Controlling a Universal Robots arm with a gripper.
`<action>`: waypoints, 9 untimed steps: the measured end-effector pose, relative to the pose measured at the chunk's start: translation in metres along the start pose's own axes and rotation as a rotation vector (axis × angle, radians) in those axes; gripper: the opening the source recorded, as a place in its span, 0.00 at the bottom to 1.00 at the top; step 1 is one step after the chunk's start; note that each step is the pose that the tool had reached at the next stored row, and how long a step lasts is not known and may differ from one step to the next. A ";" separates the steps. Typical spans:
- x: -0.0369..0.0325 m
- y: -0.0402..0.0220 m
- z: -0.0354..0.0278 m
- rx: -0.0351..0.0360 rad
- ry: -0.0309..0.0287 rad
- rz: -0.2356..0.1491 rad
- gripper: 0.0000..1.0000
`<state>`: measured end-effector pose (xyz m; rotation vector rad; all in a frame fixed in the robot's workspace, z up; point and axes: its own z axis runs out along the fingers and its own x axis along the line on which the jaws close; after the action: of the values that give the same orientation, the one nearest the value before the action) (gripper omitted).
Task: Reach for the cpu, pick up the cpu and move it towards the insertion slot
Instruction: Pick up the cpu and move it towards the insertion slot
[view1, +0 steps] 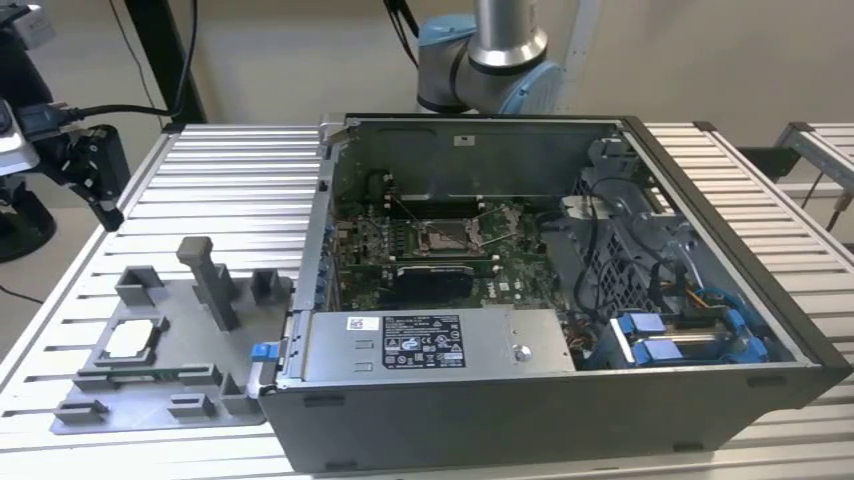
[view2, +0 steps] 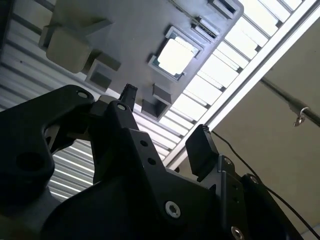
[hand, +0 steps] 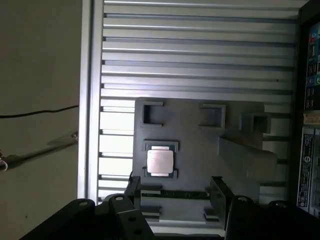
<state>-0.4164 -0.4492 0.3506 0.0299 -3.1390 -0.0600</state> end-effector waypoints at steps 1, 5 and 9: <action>0.0000 0.0000 0.0000 0.0000 0.0000 0.000 1.00; 0.0000 0.0000 0.0010 -0.0002 -0.0003 0.000 1.00; 0.0000 -0.0001 0.0026 0.0000 0.0000 0.000 1.00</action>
<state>-0.4163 -0.4492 0.3480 0.0299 -3.1390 -0.0599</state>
